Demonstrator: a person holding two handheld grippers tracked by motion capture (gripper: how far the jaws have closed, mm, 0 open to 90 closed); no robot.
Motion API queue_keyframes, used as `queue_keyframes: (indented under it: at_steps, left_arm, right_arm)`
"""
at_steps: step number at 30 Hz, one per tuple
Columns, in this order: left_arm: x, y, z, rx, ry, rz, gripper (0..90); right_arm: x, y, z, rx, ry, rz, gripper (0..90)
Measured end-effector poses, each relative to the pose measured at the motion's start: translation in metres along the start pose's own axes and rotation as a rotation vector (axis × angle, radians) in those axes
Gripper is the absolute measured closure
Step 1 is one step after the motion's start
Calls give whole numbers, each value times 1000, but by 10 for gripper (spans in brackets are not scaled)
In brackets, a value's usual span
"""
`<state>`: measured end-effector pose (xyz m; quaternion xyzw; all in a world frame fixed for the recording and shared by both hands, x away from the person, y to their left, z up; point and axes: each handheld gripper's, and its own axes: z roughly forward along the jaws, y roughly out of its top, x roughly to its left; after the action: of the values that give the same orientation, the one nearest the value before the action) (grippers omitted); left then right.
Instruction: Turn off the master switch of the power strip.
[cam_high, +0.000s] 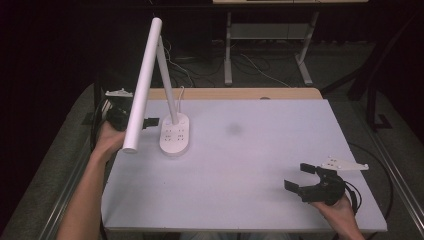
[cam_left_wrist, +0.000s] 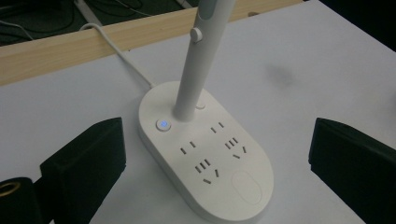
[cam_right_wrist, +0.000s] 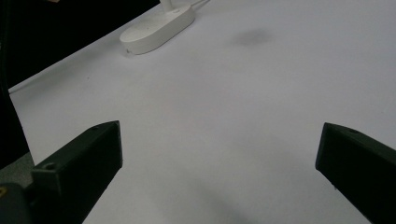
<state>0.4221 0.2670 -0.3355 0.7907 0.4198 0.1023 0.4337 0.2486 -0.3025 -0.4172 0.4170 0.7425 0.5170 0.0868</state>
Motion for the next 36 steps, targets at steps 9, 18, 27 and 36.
queue_keyframes:
  at_steps: [9, 18, 27, 36]
  left_arm:
    - [5, 9, 6, 24, 30, -2, 83]
    - [9, 13, 14, 37, 61, -10, 157]
    - [16, 16, 20, 5, 54, -70, 302]
    - [25, 14, 28, -20, 35, -113, 406]
  right_arm:
    - [-2, 0, -2, -2, -9, 2, 1]
    - [-4, -1, -4, -7, -16, 2, 1]
    - [-6, -2, -7, -13, -24, 13, 1]
    - [-8, -3, -8, -18, -31, 18, 1]
